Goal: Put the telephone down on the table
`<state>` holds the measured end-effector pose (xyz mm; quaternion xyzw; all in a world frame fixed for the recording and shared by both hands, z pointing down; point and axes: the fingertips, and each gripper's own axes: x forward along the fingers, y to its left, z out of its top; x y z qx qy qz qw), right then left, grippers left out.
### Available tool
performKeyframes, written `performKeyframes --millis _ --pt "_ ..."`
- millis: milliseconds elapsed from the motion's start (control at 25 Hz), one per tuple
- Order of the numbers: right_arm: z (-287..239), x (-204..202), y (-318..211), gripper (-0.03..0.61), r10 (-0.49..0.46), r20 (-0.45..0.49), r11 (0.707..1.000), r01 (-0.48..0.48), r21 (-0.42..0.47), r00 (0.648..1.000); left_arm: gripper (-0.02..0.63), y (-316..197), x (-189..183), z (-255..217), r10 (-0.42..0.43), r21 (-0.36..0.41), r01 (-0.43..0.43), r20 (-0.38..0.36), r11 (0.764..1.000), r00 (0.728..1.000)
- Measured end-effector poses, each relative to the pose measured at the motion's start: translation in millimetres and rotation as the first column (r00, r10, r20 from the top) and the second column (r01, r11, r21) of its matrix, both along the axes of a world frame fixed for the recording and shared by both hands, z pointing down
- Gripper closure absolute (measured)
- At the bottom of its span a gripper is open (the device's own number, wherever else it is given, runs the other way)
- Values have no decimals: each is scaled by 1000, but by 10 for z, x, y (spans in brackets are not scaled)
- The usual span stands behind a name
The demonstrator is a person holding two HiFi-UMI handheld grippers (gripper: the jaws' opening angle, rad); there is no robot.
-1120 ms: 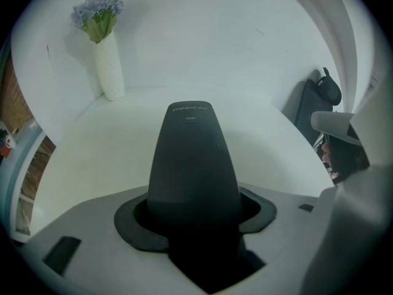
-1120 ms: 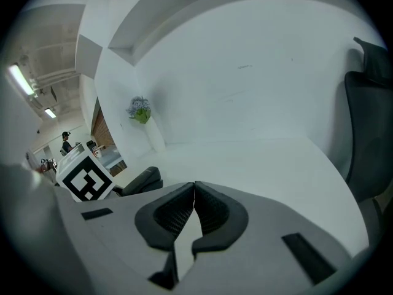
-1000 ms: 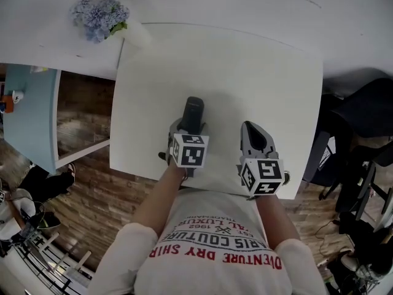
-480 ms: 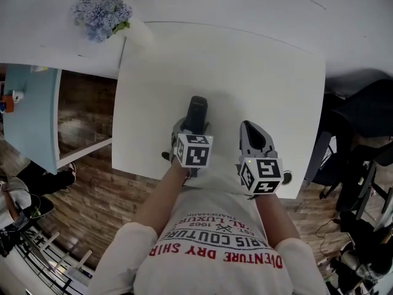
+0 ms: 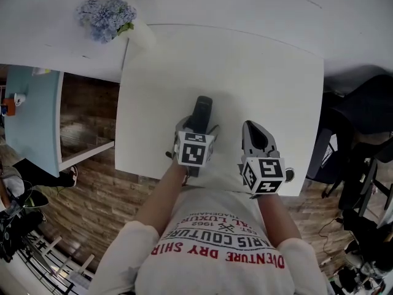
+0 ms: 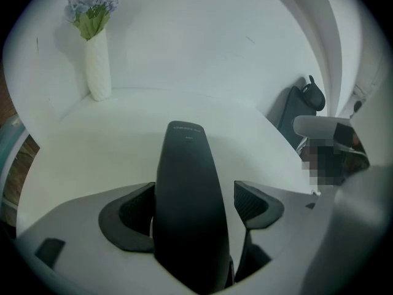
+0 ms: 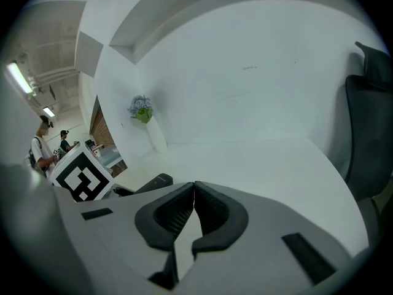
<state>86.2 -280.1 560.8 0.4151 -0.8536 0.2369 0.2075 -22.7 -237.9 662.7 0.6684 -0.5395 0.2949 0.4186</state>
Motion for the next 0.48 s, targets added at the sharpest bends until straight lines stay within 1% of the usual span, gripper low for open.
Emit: performKeyframes --millis 200,360,400,480 --pt "-59 26 49 554 8 -1 1000 -8 13 1000 229 -15 -39 -137 -7 60 5 28 998 1000" --pt "-121 16 102 554 7 1 999 -7 32 1000 230 -38 -125 -370 -63 135 58 34 989 997" --pt "-143 12 112 554 6 2 999 -6 39 1000 230 -40 -135 -438 -67 154 61 39 986 997" --pt "-188 1 132 554 3 5 999 -3 51 1000 233 -32 -111 -566 -47 183 37 48 982 998"
